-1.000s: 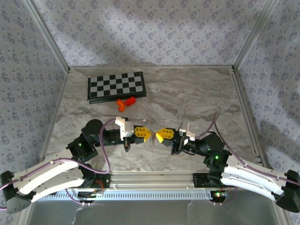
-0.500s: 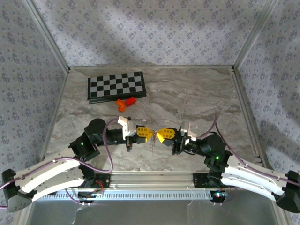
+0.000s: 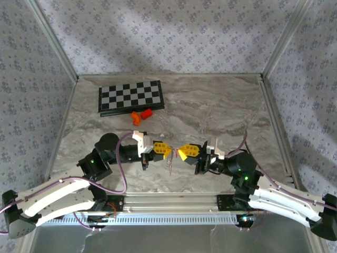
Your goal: Put the keys on the keyring
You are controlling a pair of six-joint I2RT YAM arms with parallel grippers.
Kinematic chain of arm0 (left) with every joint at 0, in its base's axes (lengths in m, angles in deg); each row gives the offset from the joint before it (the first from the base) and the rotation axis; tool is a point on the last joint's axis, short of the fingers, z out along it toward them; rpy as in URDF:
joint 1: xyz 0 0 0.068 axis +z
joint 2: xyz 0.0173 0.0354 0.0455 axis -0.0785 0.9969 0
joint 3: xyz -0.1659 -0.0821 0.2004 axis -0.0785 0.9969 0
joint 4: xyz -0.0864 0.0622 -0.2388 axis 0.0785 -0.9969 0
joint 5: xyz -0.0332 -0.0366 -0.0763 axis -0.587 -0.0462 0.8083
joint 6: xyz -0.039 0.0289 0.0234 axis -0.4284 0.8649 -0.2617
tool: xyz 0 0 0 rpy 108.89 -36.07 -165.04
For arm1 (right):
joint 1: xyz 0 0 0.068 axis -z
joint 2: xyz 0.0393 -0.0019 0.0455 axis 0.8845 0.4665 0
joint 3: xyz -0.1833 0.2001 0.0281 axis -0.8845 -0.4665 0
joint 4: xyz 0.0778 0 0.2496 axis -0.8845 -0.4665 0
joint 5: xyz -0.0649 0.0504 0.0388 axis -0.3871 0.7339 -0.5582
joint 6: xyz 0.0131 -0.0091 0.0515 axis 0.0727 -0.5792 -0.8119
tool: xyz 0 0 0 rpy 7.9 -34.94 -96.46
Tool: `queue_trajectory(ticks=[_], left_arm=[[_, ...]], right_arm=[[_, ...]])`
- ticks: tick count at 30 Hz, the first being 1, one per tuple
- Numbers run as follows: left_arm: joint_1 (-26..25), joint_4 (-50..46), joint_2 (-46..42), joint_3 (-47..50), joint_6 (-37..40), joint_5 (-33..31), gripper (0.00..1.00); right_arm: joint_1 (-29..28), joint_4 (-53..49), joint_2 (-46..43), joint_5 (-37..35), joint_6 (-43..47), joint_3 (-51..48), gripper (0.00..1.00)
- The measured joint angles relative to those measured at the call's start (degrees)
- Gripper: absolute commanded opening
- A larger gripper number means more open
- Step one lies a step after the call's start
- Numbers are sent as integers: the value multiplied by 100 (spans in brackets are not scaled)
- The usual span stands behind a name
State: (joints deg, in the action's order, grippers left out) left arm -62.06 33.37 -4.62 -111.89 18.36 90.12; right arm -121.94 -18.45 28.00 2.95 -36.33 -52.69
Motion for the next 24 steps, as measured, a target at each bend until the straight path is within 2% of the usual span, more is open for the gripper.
queue_trajectory(ticks=[24], left_arm=[[0,4,44,0,-2,4,0]], right_arm=[[15,2,131,0,0,0,0]])
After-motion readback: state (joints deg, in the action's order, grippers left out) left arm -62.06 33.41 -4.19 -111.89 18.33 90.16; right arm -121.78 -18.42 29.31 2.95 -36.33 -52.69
